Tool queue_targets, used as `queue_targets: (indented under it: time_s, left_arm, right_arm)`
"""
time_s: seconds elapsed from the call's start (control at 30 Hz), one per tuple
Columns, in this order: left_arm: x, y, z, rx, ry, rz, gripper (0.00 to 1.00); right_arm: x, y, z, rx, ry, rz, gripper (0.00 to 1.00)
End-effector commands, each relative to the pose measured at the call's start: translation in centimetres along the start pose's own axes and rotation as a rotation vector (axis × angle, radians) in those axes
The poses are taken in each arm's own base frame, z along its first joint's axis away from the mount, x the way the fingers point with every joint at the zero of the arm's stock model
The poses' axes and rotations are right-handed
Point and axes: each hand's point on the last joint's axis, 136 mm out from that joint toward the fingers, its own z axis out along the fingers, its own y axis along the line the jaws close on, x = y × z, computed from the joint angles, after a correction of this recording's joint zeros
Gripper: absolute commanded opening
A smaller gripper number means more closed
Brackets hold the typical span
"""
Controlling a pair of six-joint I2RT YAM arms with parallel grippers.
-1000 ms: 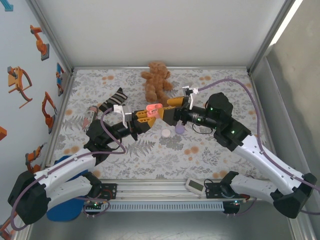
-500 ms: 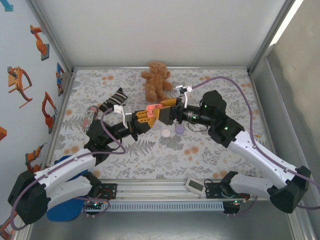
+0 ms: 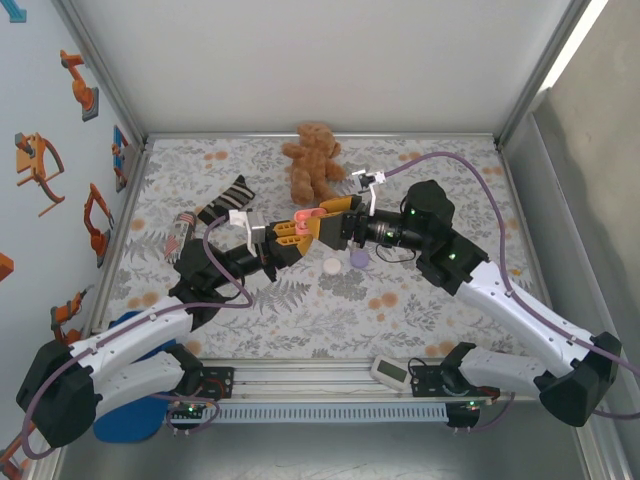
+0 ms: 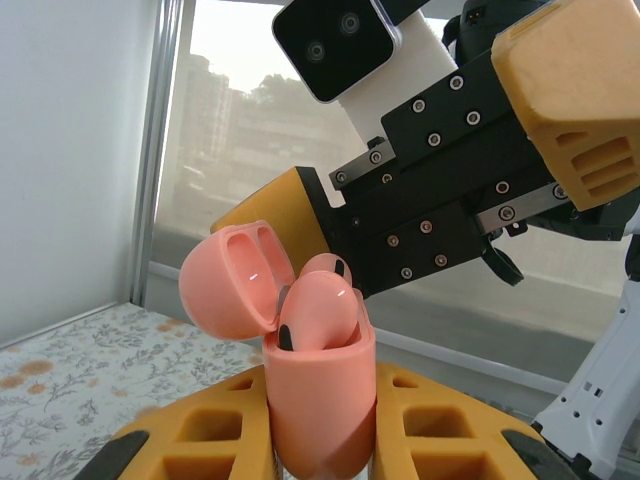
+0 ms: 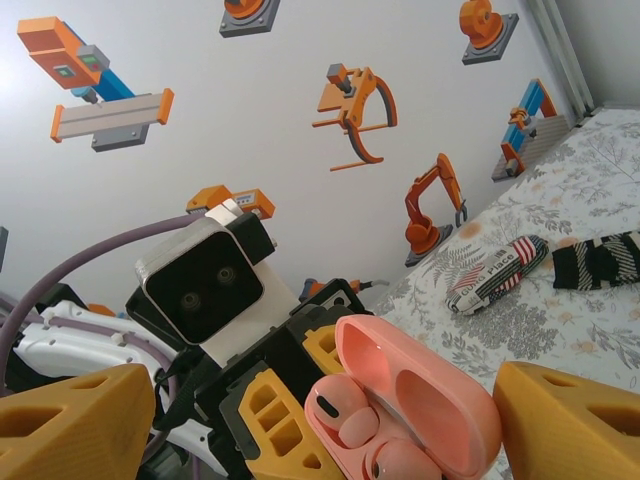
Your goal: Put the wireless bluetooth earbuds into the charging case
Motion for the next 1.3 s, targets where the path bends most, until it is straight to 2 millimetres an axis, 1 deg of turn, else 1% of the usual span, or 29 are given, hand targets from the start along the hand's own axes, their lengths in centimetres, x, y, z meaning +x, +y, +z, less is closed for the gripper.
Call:
queue_targets:
  time_s: [0.0,0.23,0.43,0.7,0.9,1.17,1.27]
  left_arm:
    - [-0.2,0.1,0.0,-0.01,-0.012,0.013,0.0]
    - [0.2,0.4,0.1,-0.023,-0.001,0.007,0.0]
    - [0.2,0.5,0.1,-0.024,0.001,0.003,0.0]
    - [0.6,0.7,0.2,-0.032,0.01,-0.005,0.0]
    - [0.4,0.8,0.3,-0.03,0.004,-0.008,0.0]
    - [0.4,0.6,0.2,-0.03,0.005,-0.008,0.0]
    - [0.5,0.6,0.1,-0.031,0.009,-0.012,0.0]
  right_arm:
    - [-0.8,1.8,-0.2,-0.075,-0.021,-0.037,0.86]
    - [-0.6,2.1,-0.8,-0.077,-0.03,-0.047,0.85]
    - [-0.2,1.9,-1.2,-0.062,-0.031,-0.047,0.85]
    - [-0.2,2.4,-1.9,-0.066,-0.041,-0.053,0.85]
    - [0.1,2.1,-2.2,-0.047,-0.042,-0.056,0.85]
    - [-0.2,2.0,-2.9,0.002,-0.051,-0.091,0.85]
    - [-0.2,1.6,-3.1,0.035,-0.056,-0.103,0.85]
